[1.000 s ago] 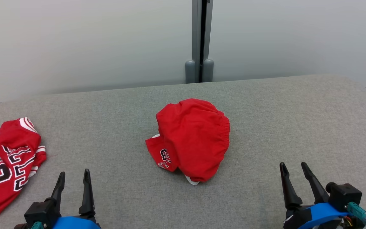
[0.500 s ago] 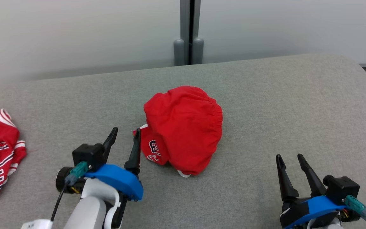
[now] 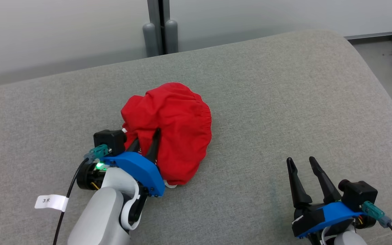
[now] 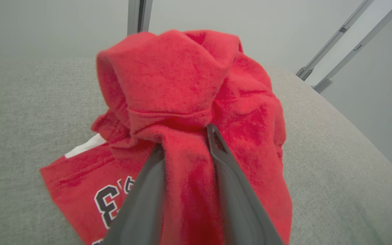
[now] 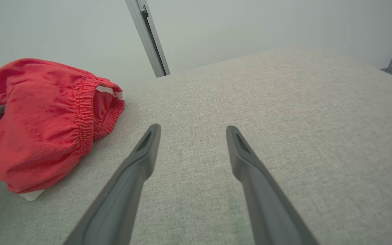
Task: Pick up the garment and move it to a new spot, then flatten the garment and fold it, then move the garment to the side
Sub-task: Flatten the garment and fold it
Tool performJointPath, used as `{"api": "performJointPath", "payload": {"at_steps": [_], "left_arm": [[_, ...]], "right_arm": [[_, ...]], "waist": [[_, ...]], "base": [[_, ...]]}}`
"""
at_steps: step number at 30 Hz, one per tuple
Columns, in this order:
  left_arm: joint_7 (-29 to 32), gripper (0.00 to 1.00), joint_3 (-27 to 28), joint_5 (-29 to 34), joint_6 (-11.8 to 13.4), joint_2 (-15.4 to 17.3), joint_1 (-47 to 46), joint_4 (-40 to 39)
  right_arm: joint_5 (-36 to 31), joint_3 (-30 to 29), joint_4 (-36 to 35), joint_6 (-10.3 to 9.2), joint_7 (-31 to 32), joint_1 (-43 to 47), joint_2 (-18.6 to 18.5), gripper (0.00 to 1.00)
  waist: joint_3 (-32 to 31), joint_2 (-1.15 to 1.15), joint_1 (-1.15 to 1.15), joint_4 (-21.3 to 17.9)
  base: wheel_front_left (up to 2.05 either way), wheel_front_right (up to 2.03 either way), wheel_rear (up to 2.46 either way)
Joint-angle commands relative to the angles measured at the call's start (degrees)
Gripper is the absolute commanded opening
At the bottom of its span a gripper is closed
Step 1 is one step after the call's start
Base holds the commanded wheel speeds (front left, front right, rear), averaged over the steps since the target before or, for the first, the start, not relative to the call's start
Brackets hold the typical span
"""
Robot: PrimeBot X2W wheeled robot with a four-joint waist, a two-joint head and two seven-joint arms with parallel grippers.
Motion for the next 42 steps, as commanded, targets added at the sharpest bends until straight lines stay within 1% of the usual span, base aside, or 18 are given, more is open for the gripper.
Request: {"api": "performJointPath", "payload": {"at_steps": [1,4,7,12,15,18,20,21,23,29,30,31,32,33,34,35,36,42], "left_arm": [[-0.7,0.00,-0.4,-0.1,-0.6,0.0,-1.5,0.0],[-2.5,0.00,-2.4,-0.1,-1.8,-0.2,-3.4,-0.5],[-5.1,0.00,-5.3,-3.8,-3.3,-0.6,-5.7,-2.8],[-10.0,0.00,-13.4,-14.1,-3.7,-0.9,-9.8,-10.8],[-12.2,0.00,-16.4,-18.9,-3.7,-0.7,-10.8,-13.6],[-13.2,0.00,-17.4,-22.2,-3.7,0.3,-9.3,-13.2],[-13.4,0.00,-17.2,-22.4,-3.7,1.1,-8.5,-12.0],[-13.6,0.00,-17.0,-22.2,-3.4,1.9,-7.8,-10.5],[-13.3,0.00,-17.2,-20.8,-1.6,3.6,-6.6,-7.0],[-13.4,0.00,-17.2,-17.3,5.0,8.2,-2.5,3.9],[-14.0,0.04,-16.7,-17.2,5.7,8.6,-2.1,5.1],[-14.6,0.13,-16.2,-17.4,6.3,8.9,-1.6,6.1],[-15.1,0.16,-16.0,-17.4,6.7,9.3,-1.3,7.0],[-15.8,0.27,-15.7,-17.2,7.1,9.7,-1.0,7.7],[-16.4,0.42,-15.4,-17.0,7.5,10.0,-0.9,8.3],[-16.9,0.91,-15.1,-17.0,7.8,10.2,-0.7,8.8],[-17.3,1.00,-14.8,-16.9,8.1,10.4,-0.6,9.2],[-18.2,1.00,-15.0,-15.3,9.1,12.1,-0.8,9.1]], "right_arm": [[0.5,-0.1,0.2,0.03,-0.5,-0.9,-0.3,1.00],[0.4,-0.4,0.8,0.03,-0.5,-1.0,-0.3,1.00],[0.2,-0.8,1.3,0.02,-0.7,-1.1,-0.3,1.00],[-0.2,-1.0,0.9,0.03,-0.8,-0.8,-0.3,1.00],[-0.2,-0.7,0.8,0.02,-0.8,-0.5,-0.3,1.00],[-0.4,-0.7,0.6,0.03,-0.8,0.0,-0.3,1.00],[-0.4,-0.8,0.7,0.02,-0.8,0.1,-0.3,1.00],[-0.5,-0.8,0.7,0.02,-0.8,0.2,-0.3,1.00],[-0.5,-0.8,0.6,0.03,-0.8,0.1,-0.2,1.00],[-0.8,-1.1,0.3,0.03,-0.8,0.2,-0.3,1.00],[-0.8,-1.2,0.3,0.03,-0.8,0.3,-0.3,1.00],[-0.9,-1.2,0.3,0.03,-0.8,0.2,-0.3,1.00],[-0.9,-1.2,0.3,0.03,-0.8,0.3,-0.3,1.00],[-0.9,-1.1,0.4,0.03,-0.8,0.2,-0.3,1.00],[-1.0,-1.2,0.3,0.03,-0.8,0.2,-0.3,1.00],[-1.1,-1.0,0.3,0.03,-0.8,0.2,-0.3,1.00],[-1.3,-1.1,0.3,0.03,-0.7,0.2,-0.3,1.00],[-1.3,-1.5,0.2,0.03,-0.5,0.1,-0.3,1.00]], "waist": [[-0.1,0.00,-0.01,-0.4],[-0.3,0.00,-0.01,-0.7],[-0.8,0.00,-0.01,-0.7],[-1.5,0.00,-0.01,-0.2],[-1.8,0.00,-0.01,0.1],[-2.0,0.00,-0.01,0.5],[-2.1,0.00,-0.01,0.7],[-2.0,0.00,-0.01,0.8],[-2.0,0.00,-0.01,1.2],[-2.0,0.00,-0.01,2.9],[-1.9,0.00,-0.01,3.2],[-2.0,0.00,-0.01,3.6],[-2.0,0.00,-0.01,4.0],[-2.0,0.00,-0.01,4.3],[-2.1,0.00,-0.01,4.7],[-2.1,0.00,-0.01,5.0],[-2.1,0.00,-0.01,5.3],[-2.4,0.00,-0.01,6.5]], "base": [[0.00,0.00,0.00],[0.00,0.00,0.00],[0.00,0.00,0.00],[0.00,0.00,0.00],[0.00,0.00,0.00],[0.00,0.00,0.00],[0.00,0.00,0.00],[0.00,0.00,0.00],[0.00,0.00,0.00],[0.00,0.00,0.00],[0.00,0.00,0.00],[0.00,0.00,0.00],[0.00,0.00,0.00],[0.00,0.00,0.00],[0.00,0.00,0.00],[0.00,0.00,0.00],[0.00,0.00,0.00],[0.00,0.00,0.00]]}}
